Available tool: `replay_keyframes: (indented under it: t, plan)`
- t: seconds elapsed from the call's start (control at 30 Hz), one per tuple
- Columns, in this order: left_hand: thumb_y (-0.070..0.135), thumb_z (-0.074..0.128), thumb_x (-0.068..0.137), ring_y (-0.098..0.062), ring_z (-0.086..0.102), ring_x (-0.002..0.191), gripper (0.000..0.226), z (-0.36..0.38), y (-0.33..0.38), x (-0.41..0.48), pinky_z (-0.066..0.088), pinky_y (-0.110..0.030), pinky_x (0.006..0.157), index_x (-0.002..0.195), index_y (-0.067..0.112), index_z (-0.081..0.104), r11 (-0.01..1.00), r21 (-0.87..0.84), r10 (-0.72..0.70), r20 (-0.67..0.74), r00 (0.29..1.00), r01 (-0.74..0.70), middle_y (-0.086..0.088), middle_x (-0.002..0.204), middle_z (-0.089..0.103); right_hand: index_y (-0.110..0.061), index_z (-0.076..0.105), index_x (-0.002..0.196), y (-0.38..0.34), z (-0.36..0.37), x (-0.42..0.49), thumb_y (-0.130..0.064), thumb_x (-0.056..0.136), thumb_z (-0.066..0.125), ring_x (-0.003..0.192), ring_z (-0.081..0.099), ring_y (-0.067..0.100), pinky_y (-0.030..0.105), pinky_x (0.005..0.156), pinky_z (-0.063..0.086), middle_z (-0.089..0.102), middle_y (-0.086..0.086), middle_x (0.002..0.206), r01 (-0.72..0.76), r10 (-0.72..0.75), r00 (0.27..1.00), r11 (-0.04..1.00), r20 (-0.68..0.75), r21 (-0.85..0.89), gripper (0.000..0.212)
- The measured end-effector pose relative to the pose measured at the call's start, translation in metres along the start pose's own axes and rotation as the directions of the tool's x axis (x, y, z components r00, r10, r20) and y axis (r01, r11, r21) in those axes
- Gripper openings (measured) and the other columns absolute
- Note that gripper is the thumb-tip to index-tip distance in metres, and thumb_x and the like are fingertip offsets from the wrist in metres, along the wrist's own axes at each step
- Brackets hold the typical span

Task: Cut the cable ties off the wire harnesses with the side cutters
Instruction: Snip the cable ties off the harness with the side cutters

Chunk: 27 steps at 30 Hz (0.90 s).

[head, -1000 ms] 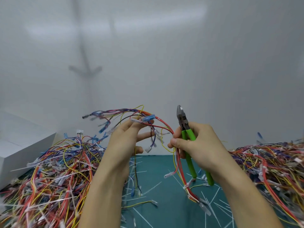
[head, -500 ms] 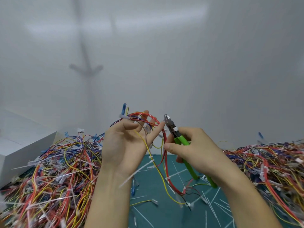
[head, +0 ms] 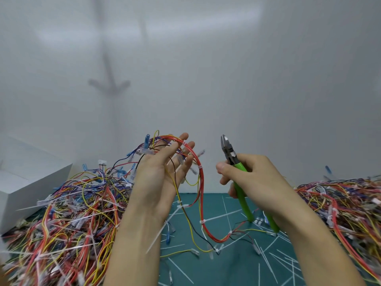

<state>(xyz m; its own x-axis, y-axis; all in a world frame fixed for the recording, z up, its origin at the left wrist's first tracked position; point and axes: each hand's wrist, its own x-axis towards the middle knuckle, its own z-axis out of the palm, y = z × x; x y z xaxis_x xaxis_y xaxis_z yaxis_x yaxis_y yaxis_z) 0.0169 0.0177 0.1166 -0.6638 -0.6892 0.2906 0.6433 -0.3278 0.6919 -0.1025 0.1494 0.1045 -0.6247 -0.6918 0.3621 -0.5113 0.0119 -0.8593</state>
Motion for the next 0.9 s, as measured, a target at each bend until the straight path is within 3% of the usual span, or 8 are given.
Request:
replay_keyframes:
  t: [0.2, 0.3, 0.43, 0.53, 0.63, 0.73, 0.9]
  plan:
    - [0.003, 0.048, 0.099, -0.031, 0.069, 0.107, 0.030, 0.004, -0.004, -0.002, 0.060, -0.022, 0.069, 0.125, -0.009, 0.056, 0.997, 0.035, 0.069, 0.012, 0.998, -0.070, -0.017, 0.121, 0.069, -0.019, 0.073, 0.083, -0.008, 0.011, -0.004, -0.032, 0.085, 0.075, 0.055, 0.063, 0.008, 0.027, 0.062, 0.059, 0.074, -0.002, 0.077, 0.017, -0.016, 1.000, 0.986, -0.008, 0.163, 0.013]
    - [0.005, 0.048, 0.099, -0.031, 0.070, 0.105, 0.026, 0.004, -0.006, -0.002, 0.060, -0.023, 0.070, 0.119, -0.009, 0.058, 0.997, 0.041, 0.070, 0.039, 0.997, -0.072, -0.018, 0.118, 0.070, -0.015, 0.072, 0.084, -0.012, 0.019, -0.005, -0.024, 0.086, 0.075, 0.054, 0.062, 0.011, 0.034, 0.064, 0.060, 0.071, -0.004, 0.067, 0.047, -0.026, 0.996, 0.965, -0.084, 0.259, 0.009]
    - [0.015, 0.069, 0.081, -0.024, 0.072, 0.091, 0.030, 0.001, -0.006, -0.005, 0.058, -0.024, 0.064, 0.111, 0.008, 0.067, 0.962, 0.258, 0.053, 0.147, 0.988, -0.090, -0.017, 0.107, 0.074, -0.015, 0.072, 0.080, -0.014, 0.021, -0.005, -0.018, 0.085, 0.075, 0.055, 0.061, 0.010, 0.040, 0.065, 0.061, 0.072, -0.002, 0.070, 0.110, -0.054, 0.981, 0.947, -0.188, 0.301, 0.006]
    - [0.013, 0.073, 0.081, -0.017, 0.072, 0.085, 0.019, 0.002, -0.008, -0.009, 0.055, -0.022, 0.059, 0.088, 0.031, 0.075, 0.847, 0.506, 0.082, 0.179, 0.981, -0.163, -0.009, 0.093, 0.077, -0.020, 0.071, 0.079, -0.013, 0.021, -0.005, -0.022, 0.085, 0.075, 0.058, 0.063, 0.009, 0.038, 0.068, 0.061, 0.073, -0.003, 0.073, 0.128, -0.073, 0.974, 0.959, -0.216, 0.253, 0.007]
    - [0.012, 0.070, 0.087, -0.015, 0.073, 0.083, 0.034, 0.002, -0.008, -0.010, 0.054, -0.021, 0.058, 0.079, 0.044, 0.074, 0.793, 0.570, 0.128, 0.185, 0.974, -0.213, -0.003, 0.084, 0.077, -0.024, 0.070, 0.078, -0.012, 0.021, -0.005, -0.028, 0.087, 0.074, 0.059, 0.064, 0.009, 0.040, 0.070, 0.062, 0.072, -0.007, 0.072, 0.130, -0.087, 0.972, 0.973, -0.219, 0.191, 0.010]
    - [0.011, 0.070, 0.087, -0.018, 0.074, 0.084, 0.029, 0.004, -0.007, -0.011, 0.054, -0.022, 0.057, 0.080, 0.039, 0.073, 0.790, 0.568, 0.156, 0.181, 0.971, -0.233, -0.005, 0.087, 0.077, -0.025, 0.068, 0.080, -0.012, 0.017, -0.005, -0.043, 0.087, 0.068, 0.063, 0.067, 0.012, 0.045, 0.072, 0.060, 0.070, -0.009, 0.069, 0.117, -0.105, 0.979, 0.991, -0.173, 0.065, 0.019]
    - [0.007, 0.067, 0.089, -0.021, 0.072, 0.081, 0.014, 0.003, -0.007, -0.011, 0.048, -0.020, 0.047, 0.086, 0.021, 0.069, 0.797, 0.566, 0.188, 0.101, 0.977, -0.212, -0.008, 0.082, 0.075, -0.024, 0.068, 0.081, -0.012, 0.007, -0.007, -0.051, 0.089, 0.059, 0.067, 0.068, 0.014, 0.044, 0.076, 0.059, 0.072, -0.009, 0.076, 0.061, -0.052, 0.996, 0.990, 0.074, -0.128, 0.031]
